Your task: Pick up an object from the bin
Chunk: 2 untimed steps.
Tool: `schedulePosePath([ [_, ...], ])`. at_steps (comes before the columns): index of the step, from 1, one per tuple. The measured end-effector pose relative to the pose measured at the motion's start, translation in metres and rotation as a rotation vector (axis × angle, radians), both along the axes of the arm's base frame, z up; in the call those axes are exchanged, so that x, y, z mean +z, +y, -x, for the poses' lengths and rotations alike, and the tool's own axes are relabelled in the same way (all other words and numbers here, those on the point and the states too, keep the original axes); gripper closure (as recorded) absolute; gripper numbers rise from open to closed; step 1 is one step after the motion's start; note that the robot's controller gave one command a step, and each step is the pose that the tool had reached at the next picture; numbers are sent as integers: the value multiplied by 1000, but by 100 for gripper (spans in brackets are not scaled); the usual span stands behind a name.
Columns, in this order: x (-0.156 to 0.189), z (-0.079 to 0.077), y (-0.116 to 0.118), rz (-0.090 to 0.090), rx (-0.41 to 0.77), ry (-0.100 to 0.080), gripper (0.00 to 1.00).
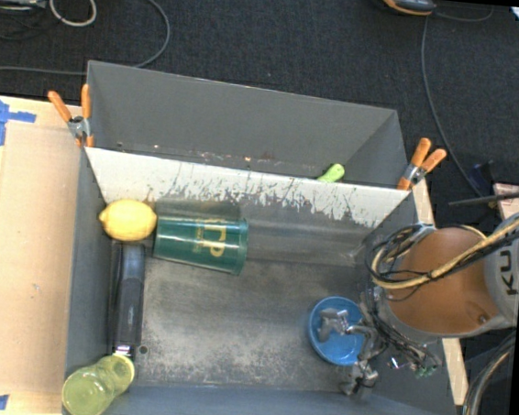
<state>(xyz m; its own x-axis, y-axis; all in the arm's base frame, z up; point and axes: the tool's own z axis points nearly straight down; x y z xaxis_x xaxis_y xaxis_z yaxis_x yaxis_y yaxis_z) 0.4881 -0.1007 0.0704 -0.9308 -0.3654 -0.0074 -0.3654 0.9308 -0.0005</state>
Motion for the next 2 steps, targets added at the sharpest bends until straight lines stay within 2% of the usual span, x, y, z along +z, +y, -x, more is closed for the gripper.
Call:
schedulePosePath([
  [1,-1,7,-22,-2,282,-4,100],
  [2,-1,7,-22,-2,281,-4,100],
])
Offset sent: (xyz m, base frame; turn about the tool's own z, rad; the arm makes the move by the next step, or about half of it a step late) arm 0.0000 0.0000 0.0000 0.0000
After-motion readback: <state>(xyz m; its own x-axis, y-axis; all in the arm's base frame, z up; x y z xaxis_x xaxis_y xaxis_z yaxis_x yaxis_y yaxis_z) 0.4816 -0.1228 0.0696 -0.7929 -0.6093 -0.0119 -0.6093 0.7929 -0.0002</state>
